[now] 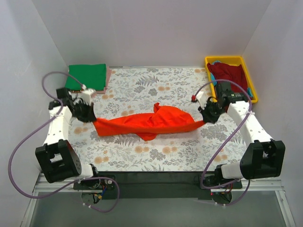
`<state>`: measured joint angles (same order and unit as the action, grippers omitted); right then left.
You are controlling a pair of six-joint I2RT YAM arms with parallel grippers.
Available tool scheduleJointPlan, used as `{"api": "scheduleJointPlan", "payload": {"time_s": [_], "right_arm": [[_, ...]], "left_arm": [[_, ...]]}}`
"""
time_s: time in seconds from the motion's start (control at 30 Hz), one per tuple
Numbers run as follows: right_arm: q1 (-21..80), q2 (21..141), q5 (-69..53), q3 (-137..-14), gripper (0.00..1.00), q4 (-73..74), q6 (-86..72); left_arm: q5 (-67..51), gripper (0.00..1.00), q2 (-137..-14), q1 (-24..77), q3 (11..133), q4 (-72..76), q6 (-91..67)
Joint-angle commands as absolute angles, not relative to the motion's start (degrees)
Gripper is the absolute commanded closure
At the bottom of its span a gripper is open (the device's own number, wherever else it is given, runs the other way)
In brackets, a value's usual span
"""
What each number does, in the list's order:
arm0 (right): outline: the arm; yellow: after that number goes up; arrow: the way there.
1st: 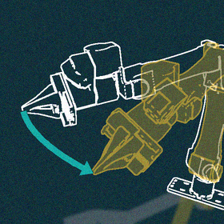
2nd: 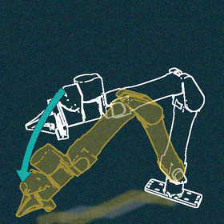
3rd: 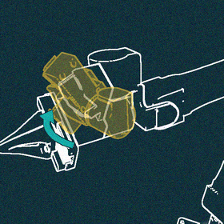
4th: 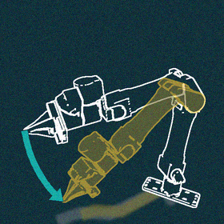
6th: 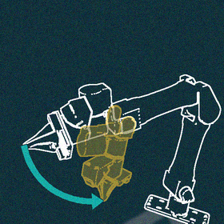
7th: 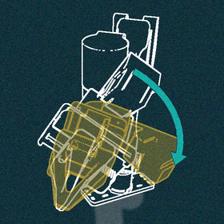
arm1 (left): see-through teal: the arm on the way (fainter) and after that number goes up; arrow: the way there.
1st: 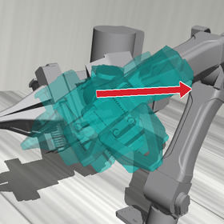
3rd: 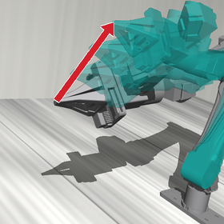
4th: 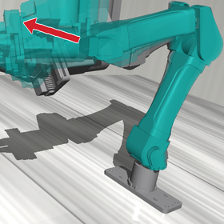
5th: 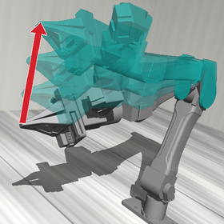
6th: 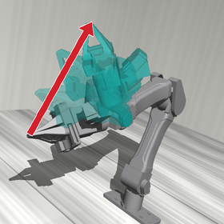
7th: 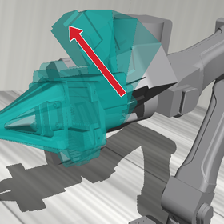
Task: Fold and stack the t-shirts
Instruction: Flatten the tshirt out
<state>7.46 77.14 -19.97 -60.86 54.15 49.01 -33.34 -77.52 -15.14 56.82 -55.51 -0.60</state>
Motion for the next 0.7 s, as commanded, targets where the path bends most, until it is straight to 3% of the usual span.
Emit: {"api": "scheduleJointPlan", "payload": {"time_s": [0.0,0.17,0.4,0.67], "right_arm": [[6.77,78.74,-16.98,-75.2,0.99,51.77,45.8],[6.77,84.28,-14.51,-93.49,0.99,50.01,42.63],[6.68,82.8,-7.57,-113.53,0.99,47.38,41.4],[6.77,62.77,-2.55,-107.24,0.99,33.5,38.58]], "left_arm": [[-37.17,1.0,-78.92,-18.97,72.65,-50.28,-7.9],[-39.63,1.0,-80.95,-19.34,90.58,-46.5,-13.87],[-35.53,1.0,-68.42,-19.42,94.93,-33.59,-24.07],[-24.79,1.0,-50.64,-19.42,94.66,-22.6,-28.39]]}}
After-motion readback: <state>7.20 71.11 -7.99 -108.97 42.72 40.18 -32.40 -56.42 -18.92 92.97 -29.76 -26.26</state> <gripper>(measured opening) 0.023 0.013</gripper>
